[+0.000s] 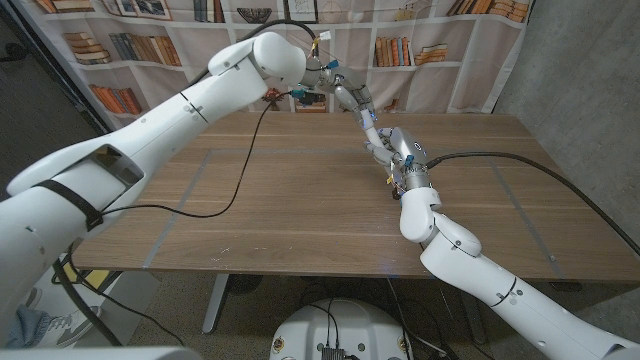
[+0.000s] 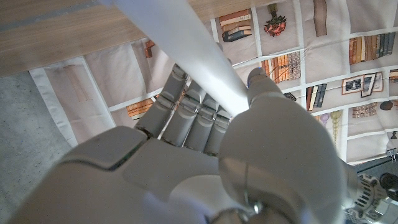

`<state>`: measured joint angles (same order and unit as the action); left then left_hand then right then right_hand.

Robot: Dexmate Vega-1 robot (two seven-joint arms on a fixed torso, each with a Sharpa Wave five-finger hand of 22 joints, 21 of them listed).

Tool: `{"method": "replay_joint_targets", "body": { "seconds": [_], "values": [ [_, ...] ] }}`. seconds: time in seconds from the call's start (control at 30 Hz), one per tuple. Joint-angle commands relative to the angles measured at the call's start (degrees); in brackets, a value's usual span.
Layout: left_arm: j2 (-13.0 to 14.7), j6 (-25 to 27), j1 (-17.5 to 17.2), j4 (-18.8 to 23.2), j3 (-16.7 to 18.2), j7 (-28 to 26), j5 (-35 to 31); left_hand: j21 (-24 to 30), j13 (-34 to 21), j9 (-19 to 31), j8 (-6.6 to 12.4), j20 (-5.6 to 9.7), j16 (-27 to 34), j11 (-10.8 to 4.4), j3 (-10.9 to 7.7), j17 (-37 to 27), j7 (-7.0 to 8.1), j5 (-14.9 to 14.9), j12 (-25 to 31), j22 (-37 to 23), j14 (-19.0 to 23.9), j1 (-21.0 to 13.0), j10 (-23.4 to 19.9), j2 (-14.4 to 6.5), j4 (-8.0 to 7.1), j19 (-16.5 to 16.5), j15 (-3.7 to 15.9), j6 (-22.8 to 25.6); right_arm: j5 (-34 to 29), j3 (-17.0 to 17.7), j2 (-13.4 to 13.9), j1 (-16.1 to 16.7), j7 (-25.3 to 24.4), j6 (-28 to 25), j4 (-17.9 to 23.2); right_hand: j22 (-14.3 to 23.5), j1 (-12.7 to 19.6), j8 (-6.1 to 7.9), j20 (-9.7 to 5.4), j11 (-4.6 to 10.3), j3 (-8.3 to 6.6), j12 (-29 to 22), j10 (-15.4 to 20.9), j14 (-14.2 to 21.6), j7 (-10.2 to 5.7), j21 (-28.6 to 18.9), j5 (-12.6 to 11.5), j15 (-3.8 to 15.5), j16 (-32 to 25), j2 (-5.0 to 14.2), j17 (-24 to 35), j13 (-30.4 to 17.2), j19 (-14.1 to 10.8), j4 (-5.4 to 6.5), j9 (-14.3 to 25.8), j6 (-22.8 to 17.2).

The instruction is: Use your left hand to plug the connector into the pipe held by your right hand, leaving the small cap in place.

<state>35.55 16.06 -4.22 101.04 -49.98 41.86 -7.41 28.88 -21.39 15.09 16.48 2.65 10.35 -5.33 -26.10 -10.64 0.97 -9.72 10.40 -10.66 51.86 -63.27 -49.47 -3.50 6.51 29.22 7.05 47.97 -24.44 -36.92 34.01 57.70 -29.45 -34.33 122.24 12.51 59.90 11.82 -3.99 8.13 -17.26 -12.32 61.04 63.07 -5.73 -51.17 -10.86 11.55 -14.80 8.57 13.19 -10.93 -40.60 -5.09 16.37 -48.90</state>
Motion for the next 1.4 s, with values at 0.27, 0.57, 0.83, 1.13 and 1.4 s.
{"method": "replay_joint_targets", "body": {
  "seconds": [0.27,0.57,0.83,1.13,1.4],
  "values": [
    [-0.7,-0.4,-0.1,-0.8,-0.3,0.3,-0.1,-0.8,0.7,-0.4,-1.29,0.58,0.0,0.28,0.34,-0.1,-0.41,-0.3,0.0,0.0,-3.6,2.0,2.4,-0.2,-0.5,-1.7,-0.31,-1.5,0.5,1.0,0.2,1.1,-1.1,1.2,0.8,0.0,1.0,0.28,-8.32,0.38,-3.66,0.0,0.5,0.5,-2.5,-0.7,-0.1,1.68,0.0,1.38,0.3,-0.2,0.3,3.69,0.2,-2.7],
    [-1.1,-0.9,-0.2,-1.6,-0.2,0.0,0.5,-2.3,1.7,-0.9,-3.04,-1.22,-0.4,0.44,1.05,-0.1,-0.33,-0.3,-0.1,0.0,-9.9,3.2,6.7,0.7,-0.74,-4.6,-2.68,-4.8,0.8,1.7,-0.1,2.0,-2.2,2.1,1.2,0.0,1.1,0.27,-8.29,0.37,-3.66,0.0,0.5,0.6,-2.55,-1.0,-0.1,1.69,-0.1,1.37,0.3,-0.2,0.5,3.67,0.2,-2.6],
    [-1.4,-1.0,-0.2,-2.0,-0.3,0.0,0.9,-3.6,2.4,-1.2,-4.12,-2.06,-0.2,0.61,1.66,0.0,-0.71,-0.3,-0.1,0.1,-13.5,4.1,9.4,1.4,-0.92,-6.8,-3.3,-7.4,1.3,2.4,-0.4,2.7,-3.3,3.8,1.1,-0.1,1.1,0.27,-8.31,0.39,-3.64,0.0,0.5,0.6,-2.53,-1.3,-0.1,1.68,0.0,1.35,0.4,-0.3,0.6,3.67,0.2,-2.6],
    [-1.7,-0.5,-0.2,-1.9,-0.2,-0.5,1.1,-3.8,2.6,-1.2,-4.15,-2.17,0.1,0.69,1.92,0.0,-0.57,-0.3,0.1,0.1,-13.9,4.6,10.0,1.5,-1.16,-6.9,-3.4,-7.5,2.8,3.2,-0.6,3.2,-5.5,11.0,-1.8,-0.1,1.1,0.25,-8.31,0.52,-3.63,0.1,0.3,0.8,-2.67,-1.6,-0.1,1.71,-0.2,1.36,0.5,-0.3,0.7,3.67,0.3,-2.6],
    [-1.6,0.6,-0.7,-1.1,0.2,-1.4,1.6,-4.2,2.9,-1.3,-4.26,-2.58,0.0,0.9,2.11,-0.1,-0.58,-0.4,0.1,0.1,-15.1,5.0,10.7,1.4,-1.43,-7.3,-3.75,-7.9,4.1,3.6,-1.5,3.0,-7.6,18.9,-6.1,-0.1,1.1,0.27,-8.26,1.14,-3.54,0.1,0.1,1.2,-2.98,-2.1,-0.2,1.78,-0.5,1.36,0.8,-0.3,0.6,3.71,0.6,-2.2]
  ]
}}
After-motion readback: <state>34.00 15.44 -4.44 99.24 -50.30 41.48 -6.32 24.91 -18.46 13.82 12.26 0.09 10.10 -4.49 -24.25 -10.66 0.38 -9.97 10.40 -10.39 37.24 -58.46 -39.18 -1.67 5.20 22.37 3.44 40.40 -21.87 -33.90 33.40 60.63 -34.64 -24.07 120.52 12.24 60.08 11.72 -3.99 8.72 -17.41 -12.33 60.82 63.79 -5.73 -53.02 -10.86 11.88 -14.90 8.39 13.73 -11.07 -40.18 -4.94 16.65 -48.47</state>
